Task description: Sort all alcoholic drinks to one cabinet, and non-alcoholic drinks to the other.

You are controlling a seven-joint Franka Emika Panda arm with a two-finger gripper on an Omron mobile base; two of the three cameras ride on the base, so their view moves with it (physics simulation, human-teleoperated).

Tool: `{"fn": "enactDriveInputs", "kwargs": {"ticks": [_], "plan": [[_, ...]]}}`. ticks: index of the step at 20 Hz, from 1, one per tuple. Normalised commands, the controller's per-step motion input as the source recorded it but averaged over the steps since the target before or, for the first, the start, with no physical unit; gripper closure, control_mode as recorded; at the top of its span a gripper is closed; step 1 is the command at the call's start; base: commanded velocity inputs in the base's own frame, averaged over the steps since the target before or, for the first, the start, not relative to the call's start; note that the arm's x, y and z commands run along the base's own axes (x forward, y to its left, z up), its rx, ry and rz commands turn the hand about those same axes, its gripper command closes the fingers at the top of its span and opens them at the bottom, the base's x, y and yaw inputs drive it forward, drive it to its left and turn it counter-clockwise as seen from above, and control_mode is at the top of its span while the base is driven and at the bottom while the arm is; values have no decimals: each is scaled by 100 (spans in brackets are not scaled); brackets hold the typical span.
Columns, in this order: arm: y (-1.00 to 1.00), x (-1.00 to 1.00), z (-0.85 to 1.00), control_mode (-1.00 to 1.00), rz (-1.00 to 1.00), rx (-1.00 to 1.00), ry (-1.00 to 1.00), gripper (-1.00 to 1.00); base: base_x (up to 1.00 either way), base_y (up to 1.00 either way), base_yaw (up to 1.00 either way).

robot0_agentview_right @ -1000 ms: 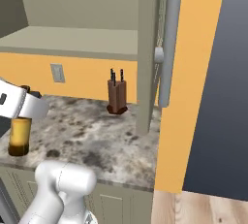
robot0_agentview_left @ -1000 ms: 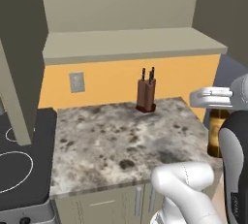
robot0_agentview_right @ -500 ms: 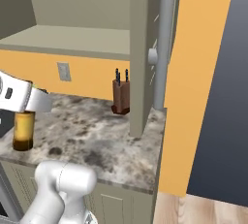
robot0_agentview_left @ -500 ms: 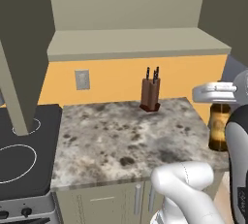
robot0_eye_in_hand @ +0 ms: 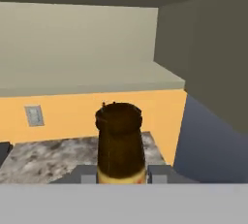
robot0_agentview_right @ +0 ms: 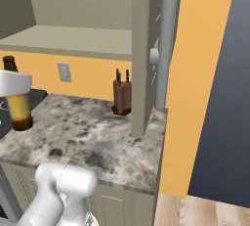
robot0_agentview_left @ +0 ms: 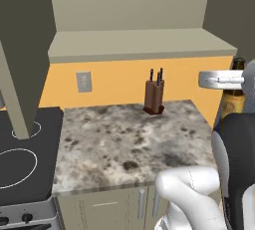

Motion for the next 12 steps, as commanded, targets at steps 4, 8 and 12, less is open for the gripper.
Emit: {"fn": "enactDriveInputs", "kwargs": {"ticks": [4, 8, 12], "plan": [[0, 61, 54, -100, -2, -8, -17, 100, 0, 0, 0], [-7, 86, 42, -100, 0, -2, -6, 100, 0, 0, 0], [-19, 74, 29, -100, 0, 0, -5, 100, 0, 0, 0]]}}
